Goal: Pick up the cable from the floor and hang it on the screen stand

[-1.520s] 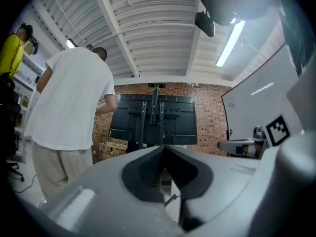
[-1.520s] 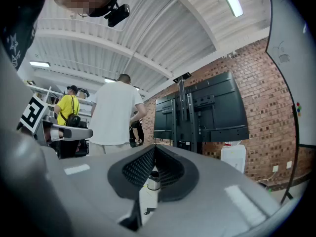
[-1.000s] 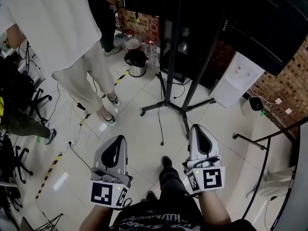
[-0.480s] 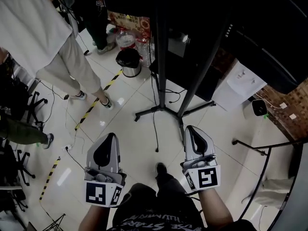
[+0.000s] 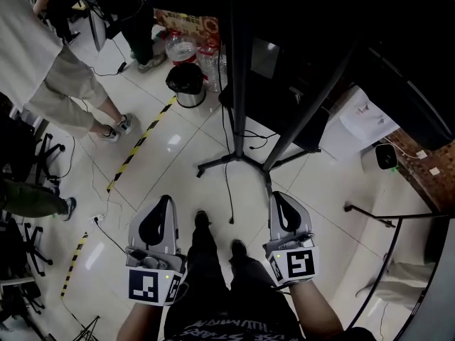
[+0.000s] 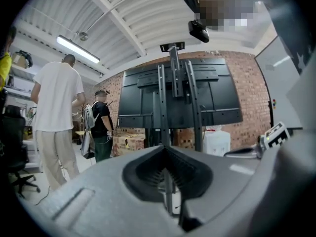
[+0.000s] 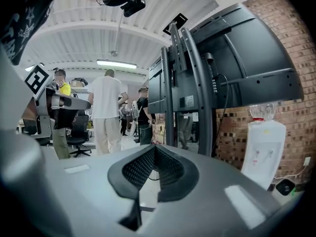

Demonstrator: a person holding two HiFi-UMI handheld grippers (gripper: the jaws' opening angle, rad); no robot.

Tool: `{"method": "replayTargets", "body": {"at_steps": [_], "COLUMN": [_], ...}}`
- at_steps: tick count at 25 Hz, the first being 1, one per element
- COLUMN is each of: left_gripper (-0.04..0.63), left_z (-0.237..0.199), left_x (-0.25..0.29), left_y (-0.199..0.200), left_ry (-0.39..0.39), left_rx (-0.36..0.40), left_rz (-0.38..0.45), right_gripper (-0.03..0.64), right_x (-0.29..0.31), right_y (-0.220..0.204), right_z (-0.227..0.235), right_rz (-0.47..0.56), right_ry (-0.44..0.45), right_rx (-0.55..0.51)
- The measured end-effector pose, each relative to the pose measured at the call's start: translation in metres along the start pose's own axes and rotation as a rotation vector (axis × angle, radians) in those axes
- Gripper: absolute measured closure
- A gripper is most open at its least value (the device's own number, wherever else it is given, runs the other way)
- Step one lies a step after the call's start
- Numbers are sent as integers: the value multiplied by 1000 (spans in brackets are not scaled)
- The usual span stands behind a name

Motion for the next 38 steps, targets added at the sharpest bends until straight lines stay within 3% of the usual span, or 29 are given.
{"method": "replayTargets", "body": {"at_steps": [5,9,13,16,21,26,32,36,38], "left_gripper": [591,591,591,591,591,591,591,591,591], "left_z": [-33,-72,-97,-110,-136,-143,-156,-167,-172], "left_x": [31,57,85,103,132,164,187,193,192], "left_y": [-44,-140,-214,-261,-341,-421,-508,-553,-578], "left_ry": [-41,-47,-91,-100,-110,-222,-199,-171,-160], "left_rx": [4,-4,-18,-17,33,126,49,8,0], "left_rz": [33,-79,-96,-106,-115,-96,-92,-87,-109], "right_gripper": [609,609,611,609,609,607,572,552,537], "right_x": [34,74,108,131,169,205,240,256,259], "right_y": [-53,-113,-177,-231,-321,-391,-462,-513,-539], "right_z": [-1,0,3,3,-4,-11,-19,-24,-27], "right_rz": [-62,-68,-84,-136,-193,-167,-129,-186,-235], "right_ry": [-12,-46,-88,-93,-29,33,106,163,188], "right_rx": [-6,-20,18,-13,-36,-17,-41,-70,-28]}}
Point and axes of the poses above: the fingertips, and each gripper's own axes: x forward along the fingers, z to its right, y out of its top, the point moved 9 cm from there along -x, backward along the fingers, and after that the axes turned 9 degrees about -y, right-handed, at the moved point
